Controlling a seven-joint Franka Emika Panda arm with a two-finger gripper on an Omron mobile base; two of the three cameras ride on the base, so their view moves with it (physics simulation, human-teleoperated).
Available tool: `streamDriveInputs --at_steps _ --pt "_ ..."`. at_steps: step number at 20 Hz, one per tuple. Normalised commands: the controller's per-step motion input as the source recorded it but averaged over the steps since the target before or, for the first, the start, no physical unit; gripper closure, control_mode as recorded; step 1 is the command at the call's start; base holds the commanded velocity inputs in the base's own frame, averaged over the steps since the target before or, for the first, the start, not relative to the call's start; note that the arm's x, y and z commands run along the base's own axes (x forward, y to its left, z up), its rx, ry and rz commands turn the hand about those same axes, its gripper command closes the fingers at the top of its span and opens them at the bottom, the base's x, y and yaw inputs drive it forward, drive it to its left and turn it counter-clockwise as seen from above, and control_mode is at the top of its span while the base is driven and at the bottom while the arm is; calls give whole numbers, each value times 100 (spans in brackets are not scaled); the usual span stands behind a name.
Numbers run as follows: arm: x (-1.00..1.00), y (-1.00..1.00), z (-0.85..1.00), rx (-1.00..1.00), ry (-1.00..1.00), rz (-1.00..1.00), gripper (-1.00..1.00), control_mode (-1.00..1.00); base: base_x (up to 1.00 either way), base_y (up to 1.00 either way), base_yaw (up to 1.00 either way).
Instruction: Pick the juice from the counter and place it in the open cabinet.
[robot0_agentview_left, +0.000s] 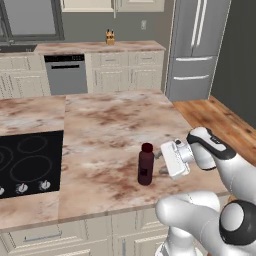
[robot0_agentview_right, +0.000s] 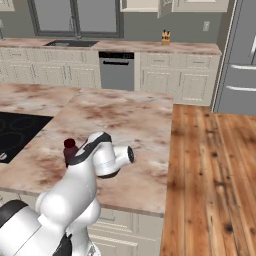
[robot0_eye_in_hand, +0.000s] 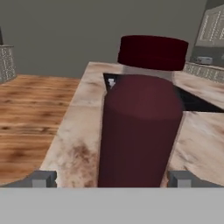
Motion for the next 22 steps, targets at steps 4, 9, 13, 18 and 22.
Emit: streamDriveInputs --at_steps 4,9,13,18,22 --pt "6 0 -3 11 13 -5 -100 -100 0 0 0" --pt "3 0 -16 9 14 -6 -100 -100 0 0 0" --pt "10 0 -26 0 13 -2 -100 -100 0 0 0" --pt "16 0 -21 0 10 0 -100 -100 0 0 0" --pt "12 1 -6 0 10 0 -100 -100 0 0 0"
